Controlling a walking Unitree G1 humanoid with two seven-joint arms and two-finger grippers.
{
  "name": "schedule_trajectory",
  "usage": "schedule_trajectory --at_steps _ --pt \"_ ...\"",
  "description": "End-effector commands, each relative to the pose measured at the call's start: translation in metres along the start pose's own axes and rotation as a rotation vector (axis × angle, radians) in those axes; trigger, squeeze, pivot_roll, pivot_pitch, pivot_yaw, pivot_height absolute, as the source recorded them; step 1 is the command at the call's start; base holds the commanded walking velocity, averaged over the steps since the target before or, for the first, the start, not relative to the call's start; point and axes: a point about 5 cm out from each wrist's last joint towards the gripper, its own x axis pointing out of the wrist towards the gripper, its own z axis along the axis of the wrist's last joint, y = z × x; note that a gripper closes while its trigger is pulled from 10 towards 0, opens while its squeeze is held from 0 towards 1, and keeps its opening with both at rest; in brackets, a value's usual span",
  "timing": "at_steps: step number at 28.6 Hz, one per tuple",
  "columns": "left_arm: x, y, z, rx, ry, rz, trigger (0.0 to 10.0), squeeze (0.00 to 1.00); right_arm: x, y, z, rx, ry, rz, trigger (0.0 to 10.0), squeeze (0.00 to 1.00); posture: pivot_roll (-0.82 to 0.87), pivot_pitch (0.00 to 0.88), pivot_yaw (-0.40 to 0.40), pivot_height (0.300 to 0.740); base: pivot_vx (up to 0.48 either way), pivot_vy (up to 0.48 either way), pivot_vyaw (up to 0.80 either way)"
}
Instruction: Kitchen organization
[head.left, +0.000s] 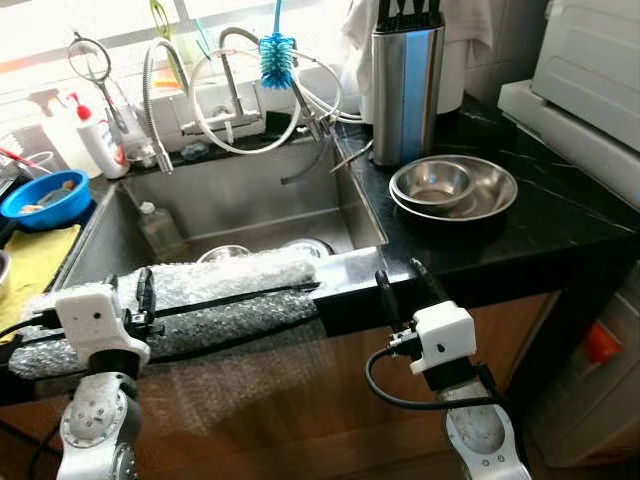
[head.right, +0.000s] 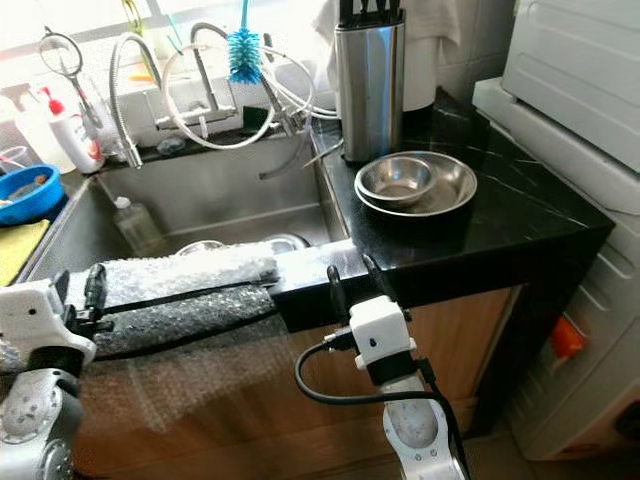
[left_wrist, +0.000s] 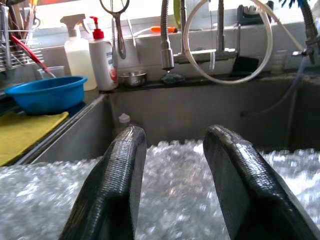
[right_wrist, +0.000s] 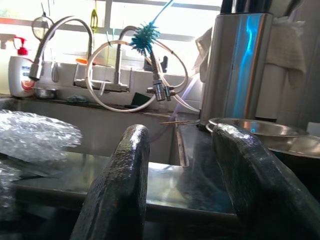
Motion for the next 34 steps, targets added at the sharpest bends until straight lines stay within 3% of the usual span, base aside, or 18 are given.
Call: schedule_trajectory --at_steps 1,11,17,24,27,31,34 --pt "0.003 -0.001 -0.007 -0.022 0.031 0.011 10.0 0.0 0.006 0.0 0.004 0.007 -0.012 0.002 10.0 0.0 -0.12 0.0 0.154 0.74 0.0 0.0 0.0" --pt "-0.004 0.0 -0.013 -0.034 0.063 0.029 10.0 0.0 0.008 -0.004 0.005 0.006 -0.012 -0.014 10.0 0.0 -0.12 0.0 0.145 0.74 0.0 0.0 0.0" --pt "-0.002 -0.005 -0.011 -0.039 0.054 0.022 10.0 0.0 0.017 -0.017 0.015 0.037 -0.027 -0.08 10.0 0.0 -0.12 0.0 0.146 0.74 0.0 0.0 0.0" --pt "-0.001 -0.008 -0.011 -0.027 0.055 -0.002 10.0 0.0 0.045 -0.06 0.053 0.099 -0.088 -0.286 10.0 0.0 -0.13 0.0 0.152 0.74 0.0 0.0 0.0" --pt "-0.001 -0.011 -0.012 -0.021 0.058 -0.018 10.0 0.0 0.057 -0.084 0.06 0.153 -0.038 -0.386 10.0 0.0 -0.12 0.0 0.153 0.74 0.0 0.0 0.0" --pt "0.0 -0.012 -0.012 -0.018 0.061 -0.024 10.0 0.0 0.065 -0.101 0.061 0.16 0.028 -0.444 10.0 0.0 -0.12 0.0 0.153 0.74 0.0 0.0 0.0" --pt "0.0 -0.013 -0.013 -0.017 0.063 -0.03 10.0 0.0 0.074 -0.113 0.056 0.23 0.1 -0.487 10.0 0.0 -0.13 0.0 0.154 0.74 0.0 0.0 0.0"
